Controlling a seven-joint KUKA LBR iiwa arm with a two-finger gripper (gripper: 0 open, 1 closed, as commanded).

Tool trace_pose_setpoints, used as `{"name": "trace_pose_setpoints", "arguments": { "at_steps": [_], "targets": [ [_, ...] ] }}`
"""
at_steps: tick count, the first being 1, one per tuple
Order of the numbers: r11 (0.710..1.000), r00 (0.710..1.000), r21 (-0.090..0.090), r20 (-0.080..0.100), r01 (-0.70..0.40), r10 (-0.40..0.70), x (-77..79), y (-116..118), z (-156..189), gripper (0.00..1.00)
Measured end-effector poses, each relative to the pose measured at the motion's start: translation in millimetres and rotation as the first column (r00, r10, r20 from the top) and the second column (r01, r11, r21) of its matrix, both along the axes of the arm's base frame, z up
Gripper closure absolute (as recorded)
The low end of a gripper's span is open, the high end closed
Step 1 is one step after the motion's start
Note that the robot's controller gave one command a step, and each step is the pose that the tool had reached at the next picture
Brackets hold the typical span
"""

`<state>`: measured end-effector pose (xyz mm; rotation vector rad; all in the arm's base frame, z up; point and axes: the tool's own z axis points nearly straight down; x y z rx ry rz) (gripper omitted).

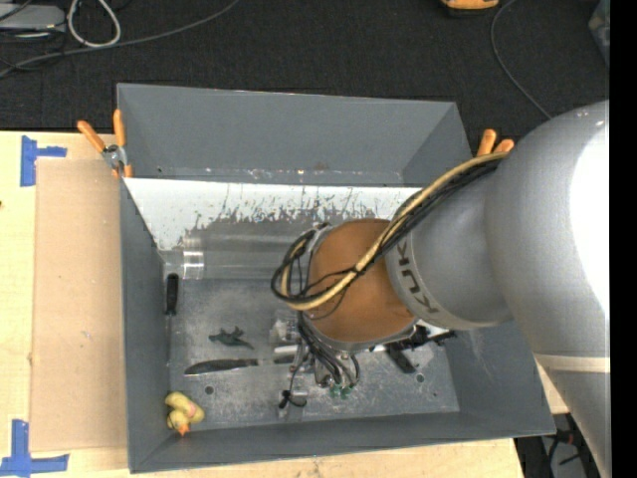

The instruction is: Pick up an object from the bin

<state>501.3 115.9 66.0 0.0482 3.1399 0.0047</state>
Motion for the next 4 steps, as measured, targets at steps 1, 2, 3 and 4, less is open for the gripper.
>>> {"name": "trace_pose_setpoints", "arguments": {
  "at_steps": [1,2,3,4],
  "targets": [
    [0.999,0.999,-0.002,-0.003,0.052,-0.052,-11.0,0.1,3.2,0.00],
    [1.000,1.000,-0.001,-0.001,0.020,-0.020,-4.9,0.1,2.1,0.00],
    [0.999,0.999,-0.001,-0.004,0.046,-0.046,-9.4,0.2,2.6,1.00],
    [0.999,0.999,-0.001,-0.004,0.047,-0.047,-9.4,0.2,2.6,1.00]
  ]
}}
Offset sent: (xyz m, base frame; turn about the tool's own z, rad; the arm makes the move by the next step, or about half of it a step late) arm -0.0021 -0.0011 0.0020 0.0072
